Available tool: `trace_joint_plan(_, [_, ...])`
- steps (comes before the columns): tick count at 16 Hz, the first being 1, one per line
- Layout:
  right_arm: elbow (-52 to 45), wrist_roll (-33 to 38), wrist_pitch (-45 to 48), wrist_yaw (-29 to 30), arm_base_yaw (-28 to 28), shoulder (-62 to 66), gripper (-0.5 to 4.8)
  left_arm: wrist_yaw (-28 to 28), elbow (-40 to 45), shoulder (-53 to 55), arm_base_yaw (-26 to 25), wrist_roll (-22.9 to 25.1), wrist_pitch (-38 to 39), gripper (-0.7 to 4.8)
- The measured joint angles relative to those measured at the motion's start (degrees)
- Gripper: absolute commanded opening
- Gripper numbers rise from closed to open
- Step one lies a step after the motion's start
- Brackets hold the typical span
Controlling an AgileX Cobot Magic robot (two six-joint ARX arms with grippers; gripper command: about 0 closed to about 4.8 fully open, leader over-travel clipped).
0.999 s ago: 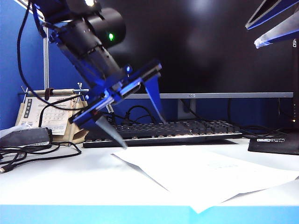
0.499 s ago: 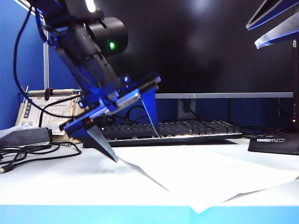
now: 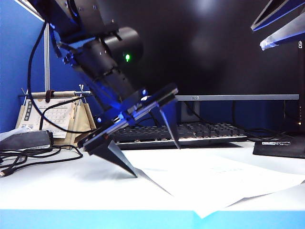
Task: Put a wrinkled paper upside down.
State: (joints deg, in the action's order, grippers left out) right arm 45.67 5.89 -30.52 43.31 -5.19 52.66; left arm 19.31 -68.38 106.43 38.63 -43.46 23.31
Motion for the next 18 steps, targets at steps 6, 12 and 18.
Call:
trace_joint_plan(6, [0.0,0.0,-0.1,0.0,0.0,0.0,1.81,-0.9,0.0,0.8,0.5,-0.1,-3.8,4.79])
trace_joint_plan(12, [-0.2,-0.4,-0.2,0.0,0.0,0.0,1.81,-2.3,0.0,2.1,2.1,-1.6,-10.0,3.95])
trace_joint_plan(18, [-0.3,-0.6,-0.3,0.0,0.0,0.0,1.81,-1.0,0.0,4.4,2.4,-4.2,-12.9,2.41])
